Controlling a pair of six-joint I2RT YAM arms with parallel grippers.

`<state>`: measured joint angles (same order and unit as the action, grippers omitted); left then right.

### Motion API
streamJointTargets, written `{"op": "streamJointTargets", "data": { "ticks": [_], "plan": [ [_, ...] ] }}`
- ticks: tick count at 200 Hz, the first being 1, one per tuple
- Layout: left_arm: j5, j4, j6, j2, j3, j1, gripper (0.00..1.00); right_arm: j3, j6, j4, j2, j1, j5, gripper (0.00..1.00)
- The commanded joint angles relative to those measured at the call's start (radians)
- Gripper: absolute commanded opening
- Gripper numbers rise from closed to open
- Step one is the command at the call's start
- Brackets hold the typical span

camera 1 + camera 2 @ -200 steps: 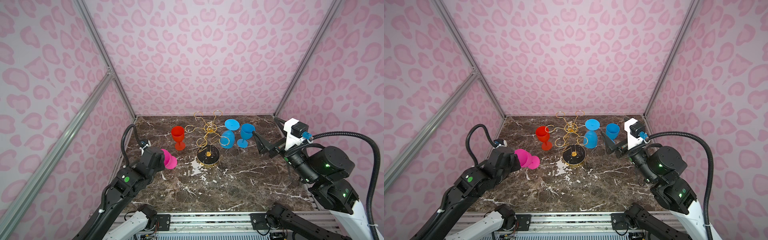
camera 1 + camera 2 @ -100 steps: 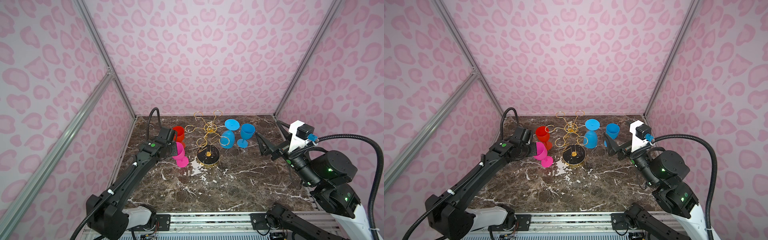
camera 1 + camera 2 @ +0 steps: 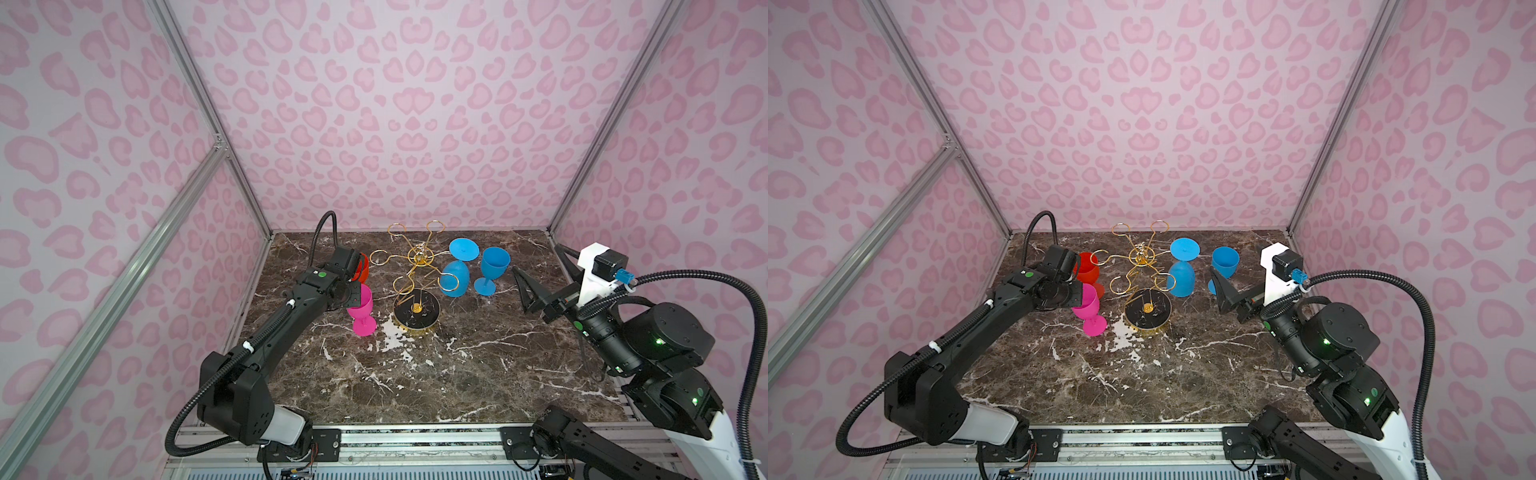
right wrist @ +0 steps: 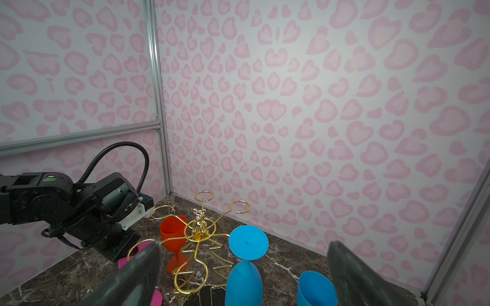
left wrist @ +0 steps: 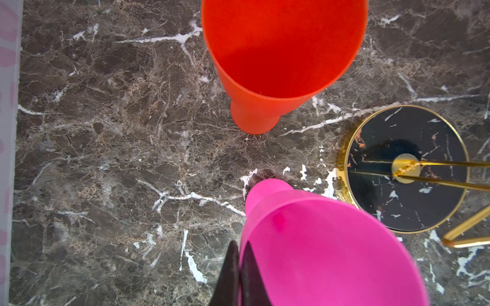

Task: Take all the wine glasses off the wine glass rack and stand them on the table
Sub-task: 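Lower the magenta glass upright onto the table beside the red-orange glass with the left gripper, then open and lift the left gripper off the magenta glass while the right gripper reaches rackward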

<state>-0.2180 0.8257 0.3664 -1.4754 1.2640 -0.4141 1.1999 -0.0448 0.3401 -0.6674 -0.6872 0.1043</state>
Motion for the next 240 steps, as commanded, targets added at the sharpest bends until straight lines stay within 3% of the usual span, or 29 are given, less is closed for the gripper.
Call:
{"op": "streamJointTargets", "data": {
  "ticks": [1,77,116,140,191,240],
  "plan": [
    [-0.034,0.014,-0.022,-0.012,-0.001,0.0,0.03,-0.004,0.006,-0.008,0.003,0.0,0.004,0.99],
    [-0.028,-0.003,-0.026,-0.035,-0.009,0.0,0.03,-0.017,0.011,-0.018,0.026,0.0,0.027,0.99],
    [-0.032,0.005,-0.016,-0.019,-0.007,0.0,0.31,-0.007,0.005,0.0,0.019,0.0,0.028,0.99],
    [-0.032,0.014,-0.01,-0.016,0.009,0.0,0.41,-0.01,0.005,0.002,0.015,0.0,0.028,0.99],
    [-0.044,0.049,-0.005,0.0,0.066,0.001,0.51,-0.001,-0.002,0.01,0.011,0.0,0.036,0.99],
    [-0.034,0.08,0.012,0.053,0.113,0.002,0.54,0.01,0.001,0.033,-0.01,0.0,0.06,1.0]
  ]
}}
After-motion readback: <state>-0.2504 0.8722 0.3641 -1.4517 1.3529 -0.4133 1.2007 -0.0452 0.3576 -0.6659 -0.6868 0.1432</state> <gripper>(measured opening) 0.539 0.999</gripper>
